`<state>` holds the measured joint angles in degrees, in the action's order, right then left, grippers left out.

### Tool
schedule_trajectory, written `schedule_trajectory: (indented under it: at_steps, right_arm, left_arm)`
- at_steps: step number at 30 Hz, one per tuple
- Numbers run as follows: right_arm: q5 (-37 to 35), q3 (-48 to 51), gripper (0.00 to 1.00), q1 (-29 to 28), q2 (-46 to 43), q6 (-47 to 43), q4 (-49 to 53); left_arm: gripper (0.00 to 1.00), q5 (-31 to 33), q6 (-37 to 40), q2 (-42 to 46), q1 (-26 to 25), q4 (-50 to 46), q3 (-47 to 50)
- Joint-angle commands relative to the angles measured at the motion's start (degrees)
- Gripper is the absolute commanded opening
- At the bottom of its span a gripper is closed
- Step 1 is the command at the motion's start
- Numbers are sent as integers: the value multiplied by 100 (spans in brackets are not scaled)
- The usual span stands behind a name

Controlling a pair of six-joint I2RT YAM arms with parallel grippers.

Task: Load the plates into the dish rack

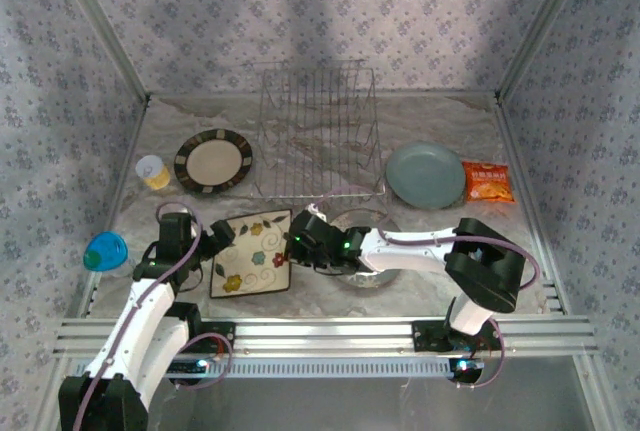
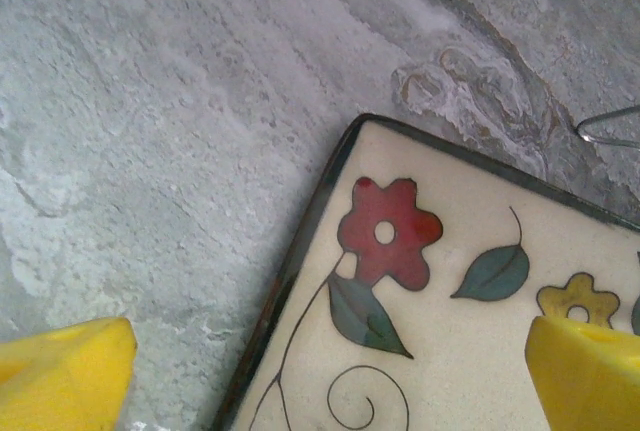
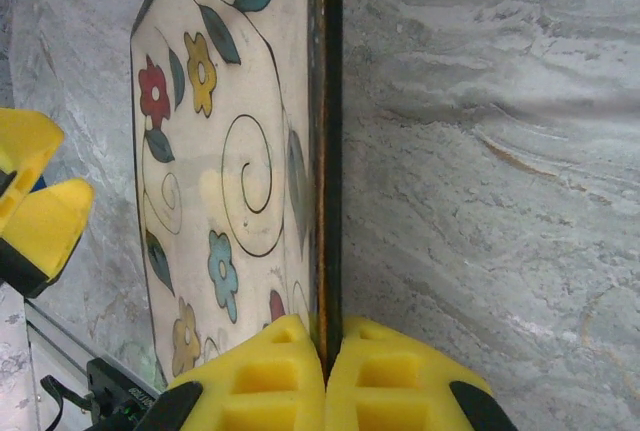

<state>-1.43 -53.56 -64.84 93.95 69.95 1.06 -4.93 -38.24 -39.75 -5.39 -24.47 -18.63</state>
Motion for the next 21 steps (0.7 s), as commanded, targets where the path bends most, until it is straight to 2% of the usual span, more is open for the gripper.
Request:
schedule_trajectory:
  at_steps: [1,5,10,16,21]
  right_arm:
    - [-25,-217,0,68,-176,172,232]
    - [101,-224,0,104,-181,392,281]
    - [100,-227,0,129,-226,563,376]
    - [-5,-146,0,123,-303,874,269]
    - [-53,-200,0,88,-255,1035,343]
  left_arm:
    - [99,-199,-107,22,-43,-292,-302]
    - [99,-211,-132,-73,-49,-712,-458]
    - [99,-456,-503,-37,-42,-758,-485]
    - [99,-250,-1321,195,-46,-1718,-991]
    - [99,-709,-2107,301,-42,-2091,-1258]
